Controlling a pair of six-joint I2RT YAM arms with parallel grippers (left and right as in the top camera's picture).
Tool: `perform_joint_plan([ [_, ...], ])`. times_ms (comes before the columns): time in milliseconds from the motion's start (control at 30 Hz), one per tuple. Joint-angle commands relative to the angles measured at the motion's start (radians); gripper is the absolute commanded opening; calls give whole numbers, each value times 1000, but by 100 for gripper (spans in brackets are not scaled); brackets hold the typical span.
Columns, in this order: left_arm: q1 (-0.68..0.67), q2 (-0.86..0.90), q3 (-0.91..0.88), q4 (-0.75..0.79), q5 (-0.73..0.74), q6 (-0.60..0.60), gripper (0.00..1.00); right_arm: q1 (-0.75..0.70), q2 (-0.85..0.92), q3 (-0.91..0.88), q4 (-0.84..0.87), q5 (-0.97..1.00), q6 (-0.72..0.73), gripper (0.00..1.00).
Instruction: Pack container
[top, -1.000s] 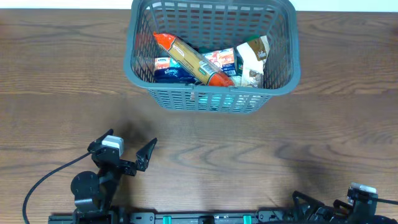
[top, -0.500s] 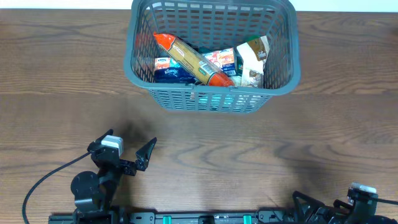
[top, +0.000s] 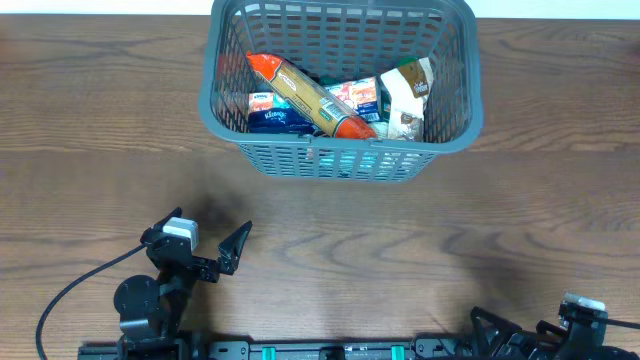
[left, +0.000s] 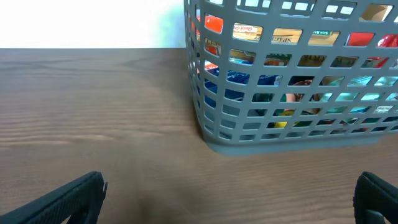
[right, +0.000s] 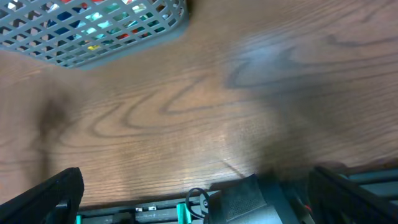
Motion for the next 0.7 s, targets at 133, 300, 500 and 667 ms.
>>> perform_joint_plan([
  [133,4,-6,-21,-2,-8,-8,99,6,-4,0,-1,3,13,99],
  [300,4,-6,-21,-2,-8,-8,98,10,-4,-7,64,136,6,99],
  [500,4,-6,-21,-2,-8,-8,99,40,-6,-174,457,142,-182,99],
  [667,4,-6,-21,-2,-8,-8,99,56,-15,-433,762,142,-257,99],
])
